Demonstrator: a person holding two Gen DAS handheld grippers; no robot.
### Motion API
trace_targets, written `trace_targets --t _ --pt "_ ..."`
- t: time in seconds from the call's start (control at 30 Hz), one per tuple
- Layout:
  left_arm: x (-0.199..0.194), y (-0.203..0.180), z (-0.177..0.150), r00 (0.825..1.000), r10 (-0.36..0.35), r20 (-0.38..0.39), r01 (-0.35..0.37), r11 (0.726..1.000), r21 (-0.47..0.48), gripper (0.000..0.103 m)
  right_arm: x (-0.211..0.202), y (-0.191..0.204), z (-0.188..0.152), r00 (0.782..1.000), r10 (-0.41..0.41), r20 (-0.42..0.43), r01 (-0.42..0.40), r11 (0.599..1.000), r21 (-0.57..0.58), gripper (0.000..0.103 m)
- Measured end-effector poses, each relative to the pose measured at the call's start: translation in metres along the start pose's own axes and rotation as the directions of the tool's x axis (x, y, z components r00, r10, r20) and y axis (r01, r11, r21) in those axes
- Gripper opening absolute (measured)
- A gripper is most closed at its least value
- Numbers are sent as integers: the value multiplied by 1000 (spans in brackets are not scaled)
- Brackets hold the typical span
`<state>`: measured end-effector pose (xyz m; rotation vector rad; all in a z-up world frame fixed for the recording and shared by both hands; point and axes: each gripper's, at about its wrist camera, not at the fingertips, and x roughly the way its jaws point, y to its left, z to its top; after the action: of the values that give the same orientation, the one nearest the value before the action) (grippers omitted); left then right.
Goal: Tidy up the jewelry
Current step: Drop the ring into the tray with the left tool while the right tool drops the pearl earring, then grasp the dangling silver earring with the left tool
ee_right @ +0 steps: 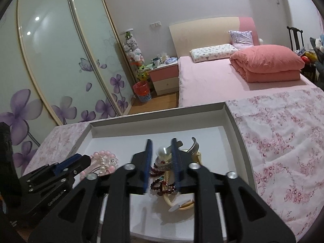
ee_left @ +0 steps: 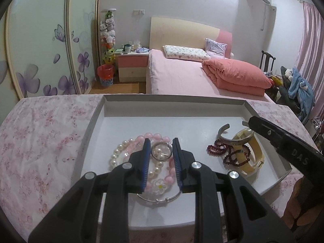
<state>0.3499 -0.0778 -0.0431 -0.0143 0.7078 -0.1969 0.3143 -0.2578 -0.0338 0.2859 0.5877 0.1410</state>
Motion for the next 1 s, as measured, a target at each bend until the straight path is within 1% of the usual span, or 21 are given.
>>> trace_targets --t 0.03,0.1,0.33,0.43,0.5,0.6,0.67,0.77,0.83,0.87,0.9,0.97,1.0 --pt "-1 2 0 1000 -4 0 4 1000 -3 35 -4 0 0 1000 -1 9 1 1000 0 40" --pt "-6 4 0 1000 -3 9 4 1000 -8 39 -9 -2 1 1000 3 16 -3 1000 2 40" --pt "-27 8 -6 1000 -14 16 15 1000 -10 39 -34 -11 0 999 4 41 -6 1000 31 40" --pt "-40 2 -16 999 -37 11 37 999 16 39 -48 -13 -5 999 4 43 -4 1000 20 40" --pt "-49 -5 -24 998 -64 2 64 997 52 39 -56 -13 -7 999 7 44 -7 1000 14 40" --pt "-59 -24 -40 991 -127 -35 131 981 140 40 -66 -17 -12 999 14 43 -15 1000 22 40" --pt "-61 -39 -51 983 -167 -74 178 963 203 44 -72 -20 -15 999 16 40 -17 999 31 40" --pt "-60 -61 -68 968 -210 -137 242 929 282 45 -77 -24 -18 999 17 36 -18 999 40 40" --pt "-54 -72 -77 961 -215 -172 261 910 321 45 -80 -27 -20 999 18 35 -20 999 42 40" --pt "-51 -75 -80 959 -213 -184 265 907 329 45 -81 -27 -21 999 18 35 -20 999 41 40" --pt "-46 -79 -83 957 -207 -201 265 905 333 45 -82 -28 -22 999 19 35 -21 999 41 40" --pt "-38 -83 -86 956 -192 -221 258 908 329 45 -83 -29 -23 999 22 36 -23 999 41 40" --pt "-33 -84 -86 953 -184 -241 257 912 321 45 -84 -31 -24 999 23 36 -25 999 41 40"
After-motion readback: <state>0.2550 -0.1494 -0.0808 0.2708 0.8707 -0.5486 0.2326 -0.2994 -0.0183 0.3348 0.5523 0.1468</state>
